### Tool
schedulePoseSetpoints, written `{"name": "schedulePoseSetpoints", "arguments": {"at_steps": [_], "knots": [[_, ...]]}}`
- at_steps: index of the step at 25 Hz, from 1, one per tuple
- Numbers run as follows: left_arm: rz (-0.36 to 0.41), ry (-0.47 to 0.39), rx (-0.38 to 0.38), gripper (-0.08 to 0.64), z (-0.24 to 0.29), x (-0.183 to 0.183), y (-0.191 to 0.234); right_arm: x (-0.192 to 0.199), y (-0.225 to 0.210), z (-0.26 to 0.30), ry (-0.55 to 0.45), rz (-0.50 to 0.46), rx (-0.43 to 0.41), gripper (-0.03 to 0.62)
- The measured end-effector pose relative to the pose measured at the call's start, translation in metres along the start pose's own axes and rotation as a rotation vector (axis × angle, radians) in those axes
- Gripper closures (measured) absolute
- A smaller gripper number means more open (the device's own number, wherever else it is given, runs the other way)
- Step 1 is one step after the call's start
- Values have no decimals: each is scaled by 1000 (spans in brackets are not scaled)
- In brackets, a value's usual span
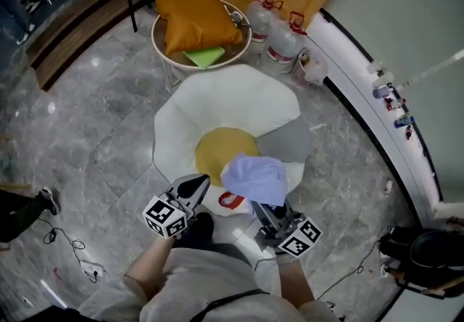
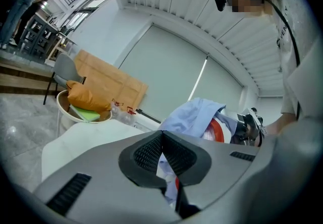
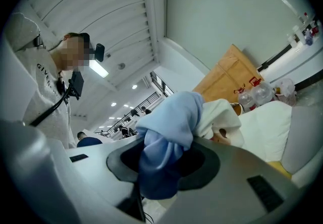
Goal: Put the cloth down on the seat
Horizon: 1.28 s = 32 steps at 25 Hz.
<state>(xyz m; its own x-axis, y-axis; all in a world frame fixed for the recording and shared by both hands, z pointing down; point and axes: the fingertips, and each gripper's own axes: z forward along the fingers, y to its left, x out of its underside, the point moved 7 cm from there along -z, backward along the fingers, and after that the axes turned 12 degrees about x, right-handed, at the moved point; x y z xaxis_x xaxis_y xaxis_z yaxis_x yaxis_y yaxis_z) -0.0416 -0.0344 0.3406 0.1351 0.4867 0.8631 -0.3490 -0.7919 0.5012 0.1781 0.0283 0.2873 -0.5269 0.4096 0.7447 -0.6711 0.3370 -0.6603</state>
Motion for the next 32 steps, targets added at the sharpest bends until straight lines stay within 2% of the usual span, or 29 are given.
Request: {"name": "schedulePoseSetpoints", "arguments": {"at_steps": [9,18,25,32], "knots": [[-46,3,-70,546,0,14,56,6,-43,64,46,13,-18,439],[-91,-44,-173,546,12,58,123,48,-117,126,104,34,-44,439],[-101,-68,-189,546,39,88,158,90,-171,149,151,46,-26,439],[-116,-36,-175,546,62,117,187,122,-216,167,179,73,13,439]]}}
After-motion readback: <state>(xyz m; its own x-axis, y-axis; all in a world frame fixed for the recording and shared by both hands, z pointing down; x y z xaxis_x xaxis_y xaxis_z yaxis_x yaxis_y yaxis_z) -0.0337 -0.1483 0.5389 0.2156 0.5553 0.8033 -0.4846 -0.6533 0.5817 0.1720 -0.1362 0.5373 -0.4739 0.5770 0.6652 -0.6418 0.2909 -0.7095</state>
